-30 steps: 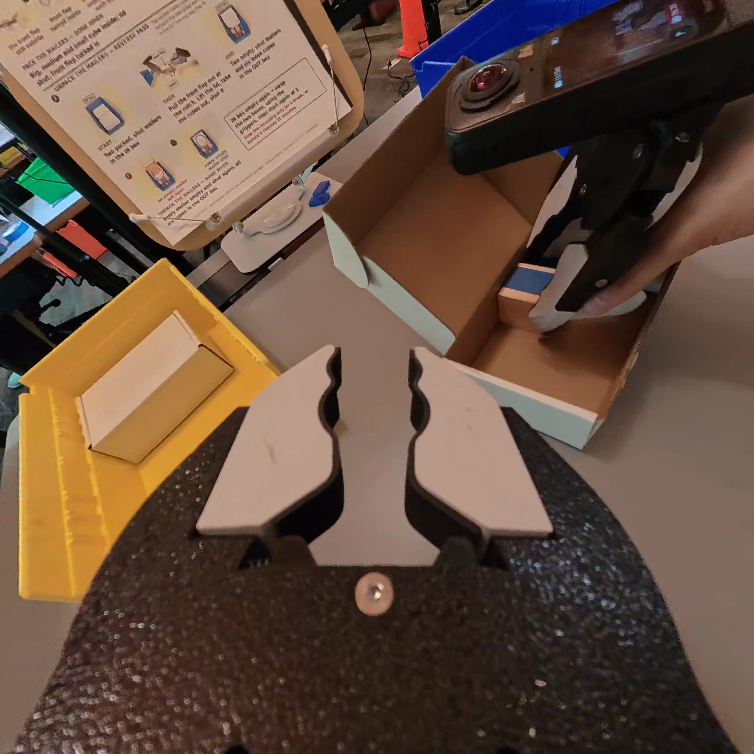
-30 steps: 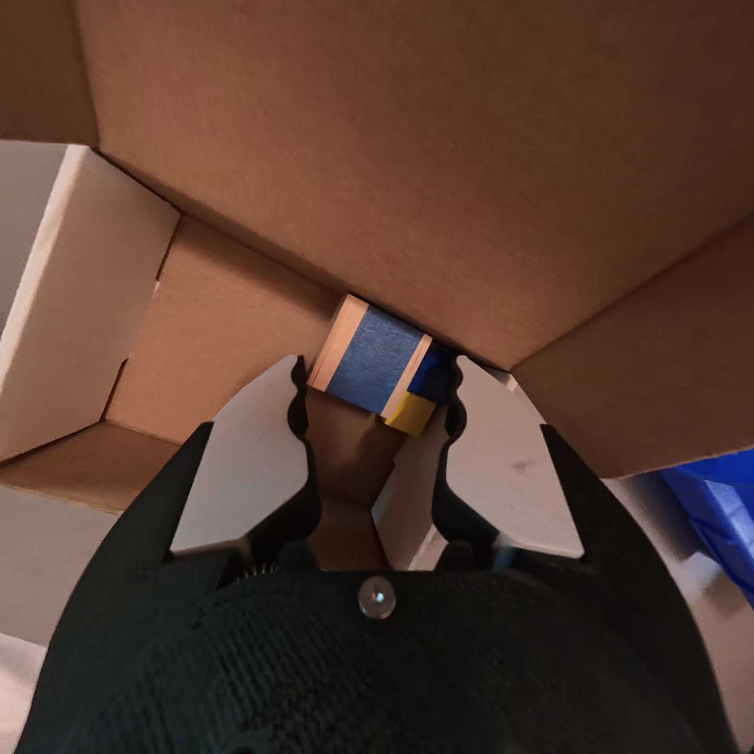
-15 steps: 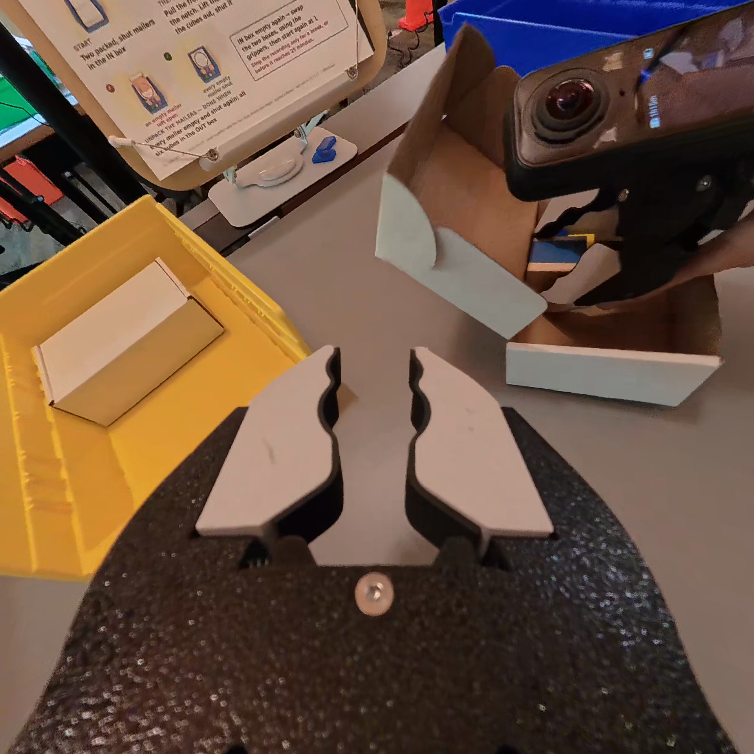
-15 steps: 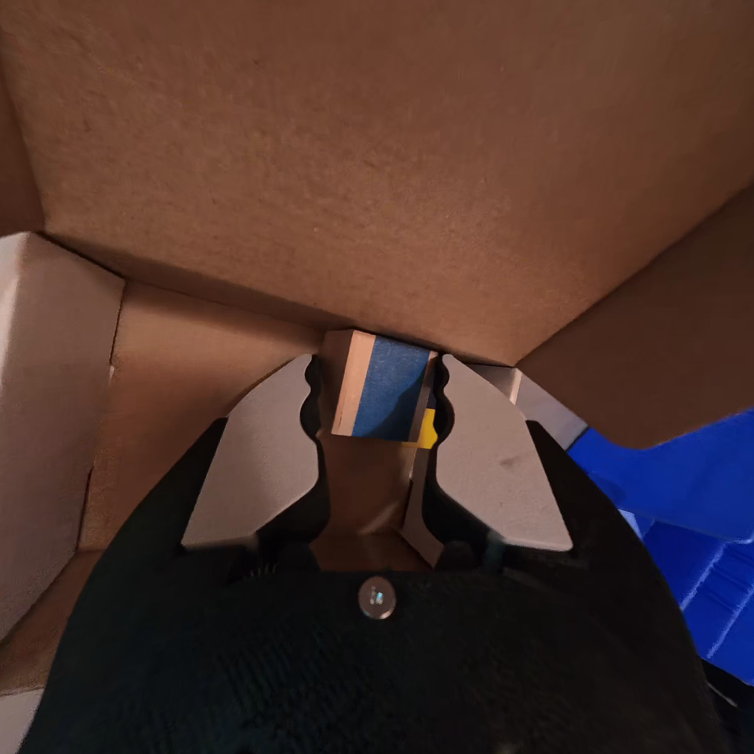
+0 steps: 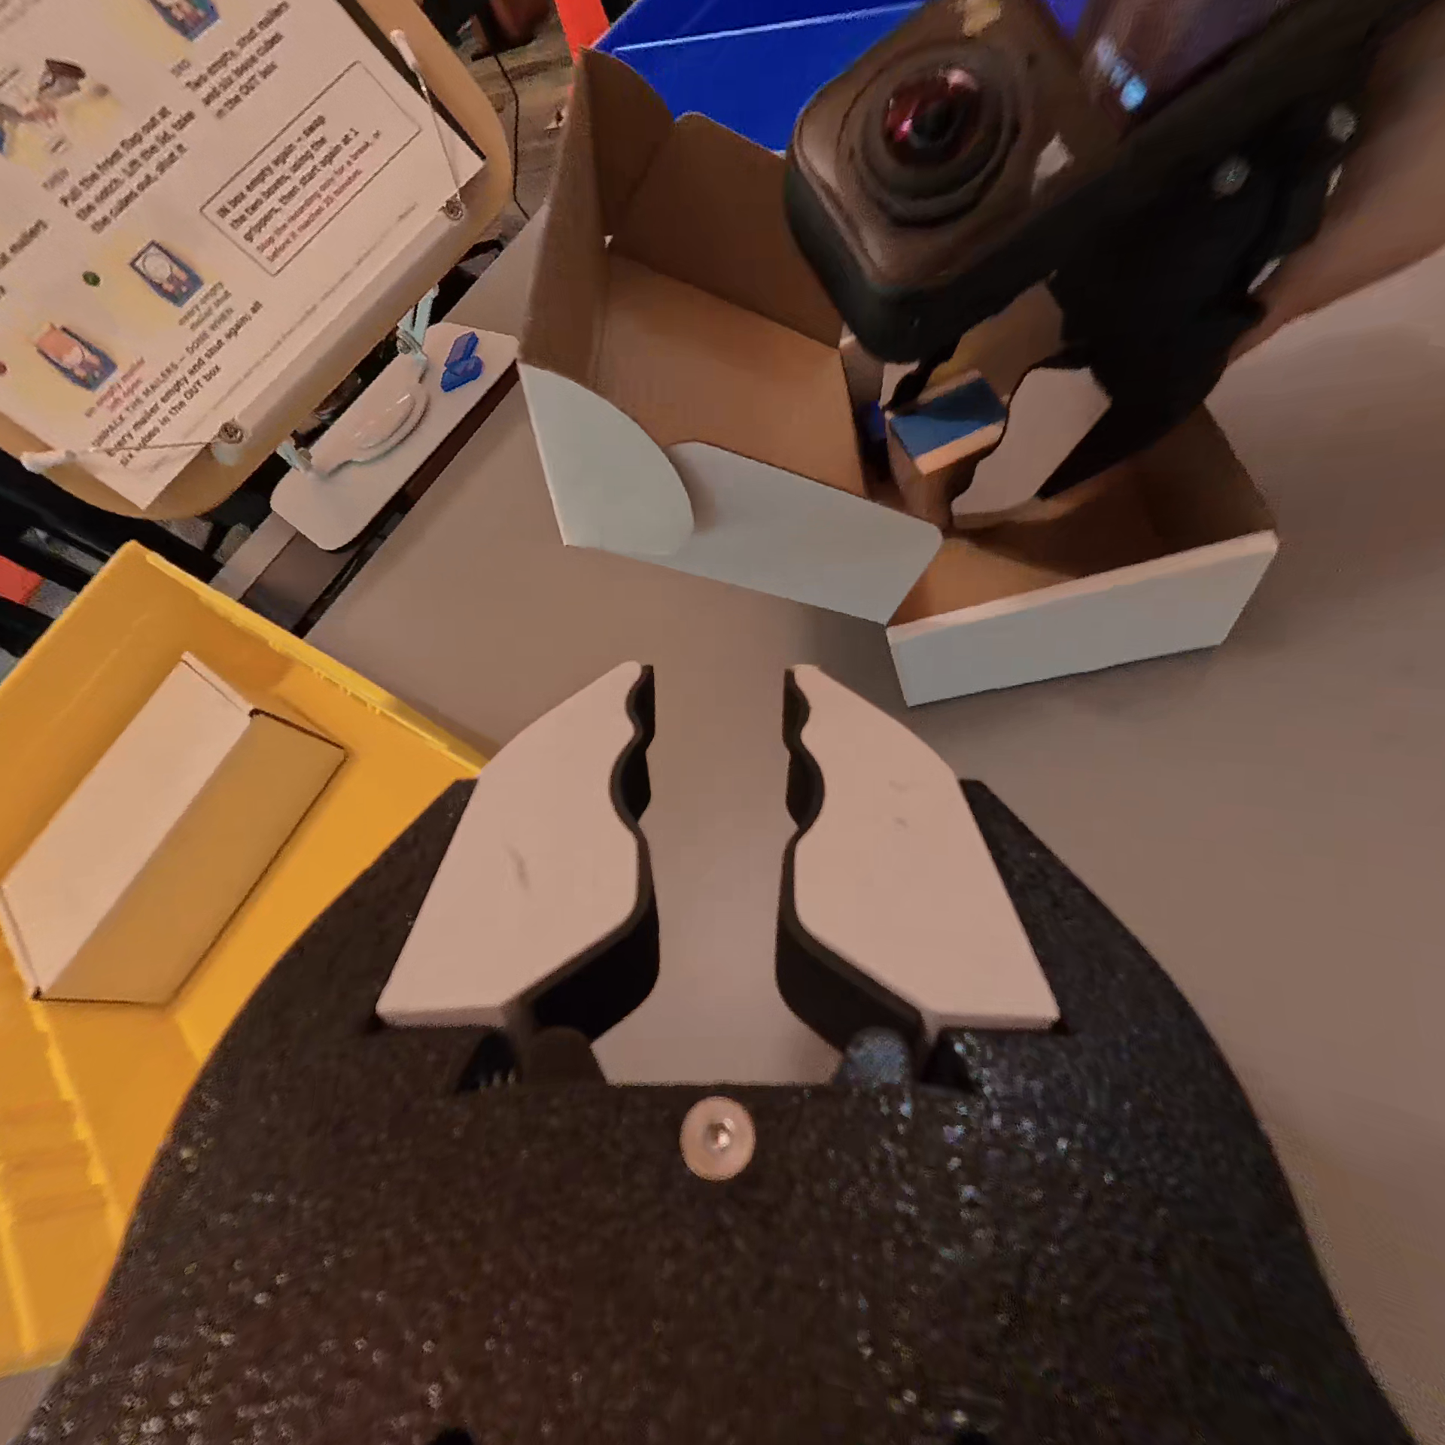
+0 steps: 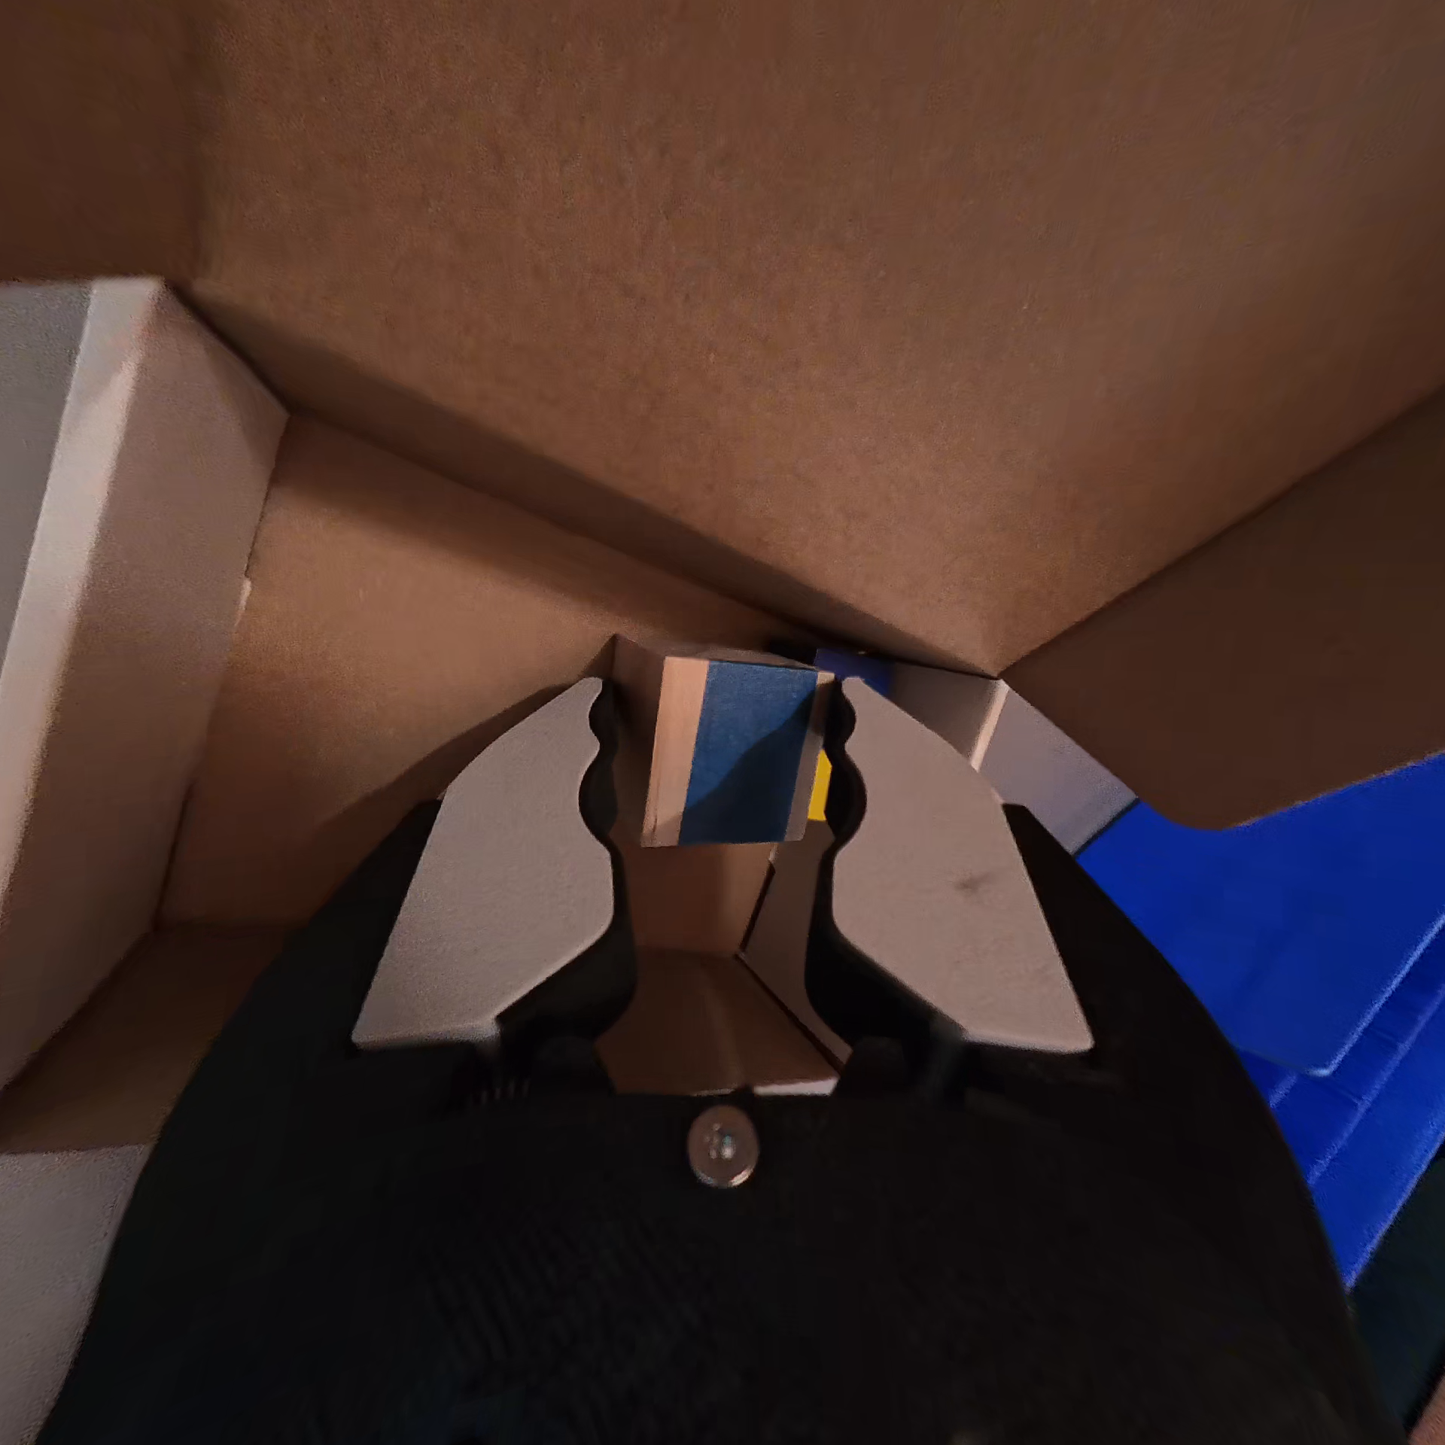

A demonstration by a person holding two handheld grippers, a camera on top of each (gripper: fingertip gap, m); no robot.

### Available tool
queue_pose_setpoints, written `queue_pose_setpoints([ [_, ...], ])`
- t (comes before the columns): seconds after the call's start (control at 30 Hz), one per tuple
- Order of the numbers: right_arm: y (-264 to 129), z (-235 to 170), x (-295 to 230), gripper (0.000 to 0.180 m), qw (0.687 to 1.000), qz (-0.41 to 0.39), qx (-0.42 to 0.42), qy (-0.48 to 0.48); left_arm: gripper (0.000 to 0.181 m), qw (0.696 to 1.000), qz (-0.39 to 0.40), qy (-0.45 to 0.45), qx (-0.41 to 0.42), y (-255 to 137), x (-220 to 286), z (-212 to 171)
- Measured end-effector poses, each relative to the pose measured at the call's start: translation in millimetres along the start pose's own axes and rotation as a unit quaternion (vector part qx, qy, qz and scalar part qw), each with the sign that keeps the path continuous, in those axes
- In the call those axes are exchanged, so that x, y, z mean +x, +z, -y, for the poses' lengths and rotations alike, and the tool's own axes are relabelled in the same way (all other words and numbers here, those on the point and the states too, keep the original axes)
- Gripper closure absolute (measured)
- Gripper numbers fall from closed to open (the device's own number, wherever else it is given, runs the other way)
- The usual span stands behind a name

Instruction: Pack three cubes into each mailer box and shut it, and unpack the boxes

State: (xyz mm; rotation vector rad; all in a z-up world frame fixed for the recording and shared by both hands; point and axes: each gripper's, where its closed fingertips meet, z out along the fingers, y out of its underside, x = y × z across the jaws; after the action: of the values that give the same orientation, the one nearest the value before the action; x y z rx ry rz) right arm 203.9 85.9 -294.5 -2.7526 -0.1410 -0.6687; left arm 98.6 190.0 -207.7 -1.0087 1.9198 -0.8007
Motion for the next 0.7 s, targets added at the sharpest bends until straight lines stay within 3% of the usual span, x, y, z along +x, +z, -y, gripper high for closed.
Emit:
queue_pose_setpoints([
  [0.03, -2, -2, 2, 0.128, 1.0, -0.005, 0.002, -0.009, 0.15, 1.0, -0.002, 0.009, 0.0, 1, 1, -1],
  [0.43, -29, 2, 6, 0.129, 0.994, 0.027, 0.071, -0.081, 0.151, 0.999, -0.031, -0.03, 0.015, 24, 4, -8],
  [0.7, -50, 11, 11, 0.13, 0.979, 0.053, 0.198, 0.007, 0.155, 0.996, -0.017, -0.067, 0.06, 21, -2, 7],
])
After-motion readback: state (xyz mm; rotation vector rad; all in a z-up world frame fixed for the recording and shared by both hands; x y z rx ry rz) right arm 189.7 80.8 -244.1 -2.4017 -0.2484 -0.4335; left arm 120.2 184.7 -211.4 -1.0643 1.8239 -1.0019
